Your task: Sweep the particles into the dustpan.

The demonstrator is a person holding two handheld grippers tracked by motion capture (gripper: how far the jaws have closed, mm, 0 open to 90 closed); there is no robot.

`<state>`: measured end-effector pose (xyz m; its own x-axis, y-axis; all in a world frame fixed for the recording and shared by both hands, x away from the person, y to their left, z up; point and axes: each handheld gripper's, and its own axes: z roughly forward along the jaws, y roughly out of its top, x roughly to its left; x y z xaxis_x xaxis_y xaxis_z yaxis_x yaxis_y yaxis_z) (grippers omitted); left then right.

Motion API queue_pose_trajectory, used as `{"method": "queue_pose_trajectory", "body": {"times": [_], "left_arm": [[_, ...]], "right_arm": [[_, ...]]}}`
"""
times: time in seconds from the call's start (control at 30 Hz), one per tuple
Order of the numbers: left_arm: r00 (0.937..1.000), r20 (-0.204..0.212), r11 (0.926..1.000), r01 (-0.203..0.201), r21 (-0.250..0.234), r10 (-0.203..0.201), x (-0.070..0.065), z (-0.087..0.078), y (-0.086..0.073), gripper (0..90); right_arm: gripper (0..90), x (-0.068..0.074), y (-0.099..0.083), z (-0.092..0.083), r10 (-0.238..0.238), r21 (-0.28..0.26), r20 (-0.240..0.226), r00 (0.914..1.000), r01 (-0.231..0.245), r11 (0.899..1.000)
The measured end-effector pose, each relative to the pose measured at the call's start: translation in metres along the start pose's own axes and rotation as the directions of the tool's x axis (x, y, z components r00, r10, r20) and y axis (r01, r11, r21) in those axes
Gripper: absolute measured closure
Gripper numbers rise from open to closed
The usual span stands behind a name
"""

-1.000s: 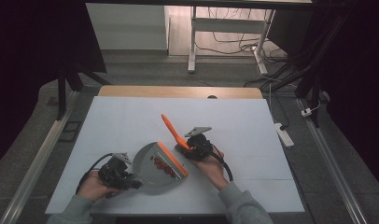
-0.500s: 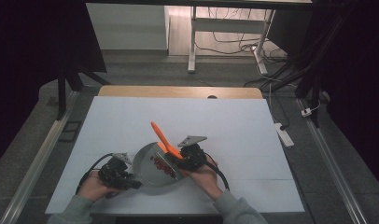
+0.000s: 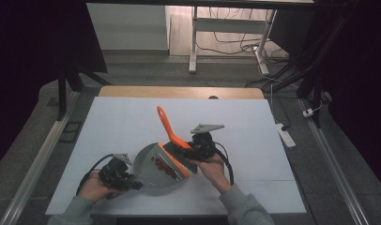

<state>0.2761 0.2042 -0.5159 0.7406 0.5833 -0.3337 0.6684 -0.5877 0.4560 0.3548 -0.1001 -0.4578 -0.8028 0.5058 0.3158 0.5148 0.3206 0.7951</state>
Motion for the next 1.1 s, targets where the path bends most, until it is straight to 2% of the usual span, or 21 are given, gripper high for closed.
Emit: {"method": "queue_pose_trajectory", "body": {"times": [0.13, 0.23, 0.3, 0.37, 0.5, 0.63, 0.7, 0.73, 0.8, 0.93, 0.97, 1.0, 1.07, 1.1], "left_arm": [[1.0, 0.002, 1.0, 0.001, 0.0, -0.001, 0.0, 0.0, 0.0, 61.7], [1.0, 0.003, 1.0, 0.002, 0.001, -0.002, 0.0, 0.0, 0.0, 61.7], [1.0, 0.002, 1.0, 0.001, 0.001, -0.001, 0.0, 0.0, 0.0, 61.7], [1.0, 0.001, 1.0, 0.001, 0.001, -0.001, 0.0, 0.0, 0.0, 61.7], [1.0, -0.001, 1.0, 0.001, 0.001, -0.001, 0.0, 0.0, 0.0, 61.7], [1.0, 0.001, 1.0, 0.001, 0.0, -0.001, 0.0, 0.0, 0.0, 61.7], [1.0, 0.001, 1.0, 0.001, 0.0, -0.001, 0.0, 0.0, 0.0, 61.7], [1.0, 0.001, 1.0, 0.001, 0.0, -0.001, 0.0, 0.0, 0.0, 61.7], [1.0, -0.001, 1.0, 0.001, 0.0, -0.001, 0.0, 0.0, 0.0, 61.7], [1.0, -0.001, 1.0, 0.001, 0.0, -0.001, 0.0, 0.0, 0.0, 61.7], [1.0, -0.001, 1.0, 0.004, -0.004, -0.004, -0.001, 0.0, 0.0, 61.7], [1.0, -0.001, 1.0, 0.006, -0.006, -0.006, -0.001, 0.0, 0.0, 61.7], [1.0, -0.001, 1.0, 0.005, -0.006, -0.005, -0.001, 0.0, 0.0, 61.7], [1.0, -0.001, 1.0, 0.004, -0.006, -0.004, -0.001, 0.0, 0.0, 61.7]], "right_arm": [[70.8, -0.013, 0.002, -0.009, 0.044, -0.026, -0.014, 0.999, -0.044, 0.999], [70.8, -0.024, 0.001, -0.012, 0.063, -0.028, 0.011, 0.998, -0.063, 0.998], [70.8, -0.03, 0.0, -0.012, 0.065, -0.024, 0.047, 0.9968, -0.064, 0.998], [70.9, -0.035, -0.002, -0.009, 0.049, -0.006, 0.105, 0.9933, -0.049, 0.999], [70.9, -0.043, -0.009, 0.005, -0.01, 0.064, 0.205, 0.9788, -0.004, 0.998], [70.9, -0.047, -0.015, 0.025, -0.051, 0.127, 0.25, 0.9668, 0.019, 0.992], [70.9, -0.043, -0.018, 0.034, -0.065, 0.136, 0.249, 0.9663, 0.031, 0.99], [70.9, -0.04, -0.019, 0.037, -0.066, 0.124, 0.242, 0.968, 0.036, 0.992], [70.9, -0.03, -0.021, 0.043, -0.086, 0.119, 0.242, 0.9665, 0.058, 0.991], [70.9, -0.009, -0.025, 0.055, -0.1, 0.116, 0.175, 0.9795, 0.08, 0.99], [70.9, -0.003, -0.026, 0.055, -0.12, 0.114, 0.179, 0.9765, 0.1, 0.988], [70.9, 0.0, -0.025, 0.055, -0.126, 0.104, 0.167, 0.9779, 0.11, 0.988], [70.9, 0.003, -0.022, 0.052, -0.087, 0.075, 0.127, 0.9881, 0.078, 0.994], [70.9, 0.004, -0.021, 0.05, -0.086, 0.067, 0.124, 0.9886, 0.078, 0.995]]}}
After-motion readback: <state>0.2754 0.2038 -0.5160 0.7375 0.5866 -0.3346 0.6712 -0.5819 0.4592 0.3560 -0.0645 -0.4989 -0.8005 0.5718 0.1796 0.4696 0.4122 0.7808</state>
